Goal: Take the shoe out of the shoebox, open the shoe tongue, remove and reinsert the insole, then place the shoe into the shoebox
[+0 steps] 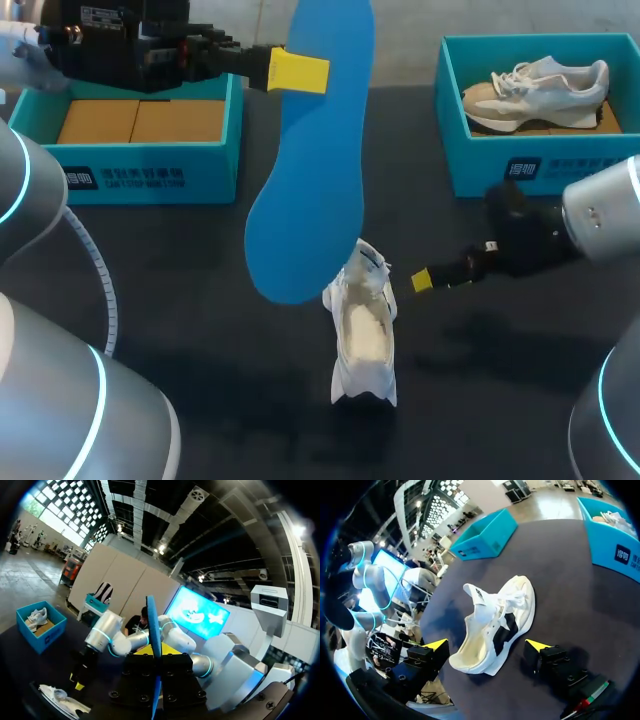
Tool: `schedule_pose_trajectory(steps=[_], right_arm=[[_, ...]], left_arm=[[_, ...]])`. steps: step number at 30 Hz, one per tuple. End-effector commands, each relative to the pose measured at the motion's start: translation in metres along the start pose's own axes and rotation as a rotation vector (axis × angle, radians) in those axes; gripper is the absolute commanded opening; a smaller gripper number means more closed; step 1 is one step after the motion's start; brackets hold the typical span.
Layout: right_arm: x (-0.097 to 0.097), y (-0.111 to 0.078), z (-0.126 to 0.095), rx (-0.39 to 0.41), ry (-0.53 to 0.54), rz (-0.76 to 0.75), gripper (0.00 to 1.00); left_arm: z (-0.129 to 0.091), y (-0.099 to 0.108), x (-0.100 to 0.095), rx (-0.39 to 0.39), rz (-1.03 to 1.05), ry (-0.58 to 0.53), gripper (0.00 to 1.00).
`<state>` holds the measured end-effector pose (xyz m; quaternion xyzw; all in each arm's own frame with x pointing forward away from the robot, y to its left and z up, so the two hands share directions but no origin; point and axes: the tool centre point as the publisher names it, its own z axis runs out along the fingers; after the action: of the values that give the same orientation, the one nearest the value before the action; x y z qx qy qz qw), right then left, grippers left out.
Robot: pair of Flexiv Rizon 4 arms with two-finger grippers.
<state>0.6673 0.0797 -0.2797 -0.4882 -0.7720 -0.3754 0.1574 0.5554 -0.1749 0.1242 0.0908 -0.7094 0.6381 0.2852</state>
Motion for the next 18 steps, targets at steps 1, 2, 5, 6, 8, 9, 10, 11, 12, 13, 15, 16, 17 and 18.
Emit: schedule_pose_trajectory(steps=[1, 2, 5, 6, 8, 9, 10, 11, 12, 13, 15, 16, 17, 18], right_arm=[[0.0, -0.002, 0.0, -0.004, 0.003, 0.0, 1.0], [-0.003, -0.001, 0.0, -0.027, 0.053, 0.005, 1.0], [-0.006, 0.004, -0.01, -0.093, 0.135, 0.046, 1.0], [-0.007, 0.005, -0.014, -0.092, 0.125, 0.063, 1.0], [-0.008, 0.007, -0.02, -0.112, 0.176, 0.089, 1.0], [-0.007, 0.008, -0.022, -0.113, 0.19, 0.089, 1.0], [-0.006, 0.009, -0.024, -0.117, 0.193, 0.092, 1.0], [-0.005, 0.009, -0.026, -0.115, 0.216, 0.105, 1.0], [-0.004, 0.009, -0.027, -0.117, 0.226, 0.113, 1.0], [-0.004, 0.008, -0.028, -0.118, 0.218, 0.138, 1.0], [-0.003, 0.008, -0.031, -0.105, 0.198, 0.179, 1.0], [-0.003, 0.007, -0.032, -0.097, 0.188, 0.205, 1.0], [-0.002, 0.007, -0.034, -0.094, 0.178, 0.21, 1.0], [-0.001, 0.008, -0.036, -0.111, 0.174, 0.216, 1.0]], left_arm=[[0.001, -0.001, -0.001, -0.002, 0.0, 0.0, 0.0], [0.001, -0.001, -0.001, -0.002, 0.0, 0.0, 0.0], [0.001, -0.001, -0.001, -0.002, 0.0, 0.0, 0.0], [0.001, -0.001, -0.001, -0.002, 0.0, 0.0, 0.0], [0.001, -0.001, -0.001, -0.002, 0.0, 0.0, 0.0], [0.001, -0.001, -0.001, -0.002, 0.0, 0.0, 0.0], [0.001, -0.001, -0.001, -0.002, 0.0, 0.0, 0.0], [0.001, -0.001, -0.001, -0.002, 0.0, 0.0, 0.0], [0.001, -0.001, -0.001, -0.002, 0.0, 0.0, 0.0], [0.001, -0.001, -0.001, -0.002, 0.0, 0.0, 0.0], [0.001, -0.001, -0.001, -0.002, 0.0, 0.0, 0.0], [0.001, -0.001, -0.001, -0.002, 0.0, 0.0, 0.0], [0.001, -0.001, -0.001, -0.002, 0.0, 0.0, 0.0], [0.001, -0.001, -0.001, -0.002, 0.0, 0.0, 0.0]])
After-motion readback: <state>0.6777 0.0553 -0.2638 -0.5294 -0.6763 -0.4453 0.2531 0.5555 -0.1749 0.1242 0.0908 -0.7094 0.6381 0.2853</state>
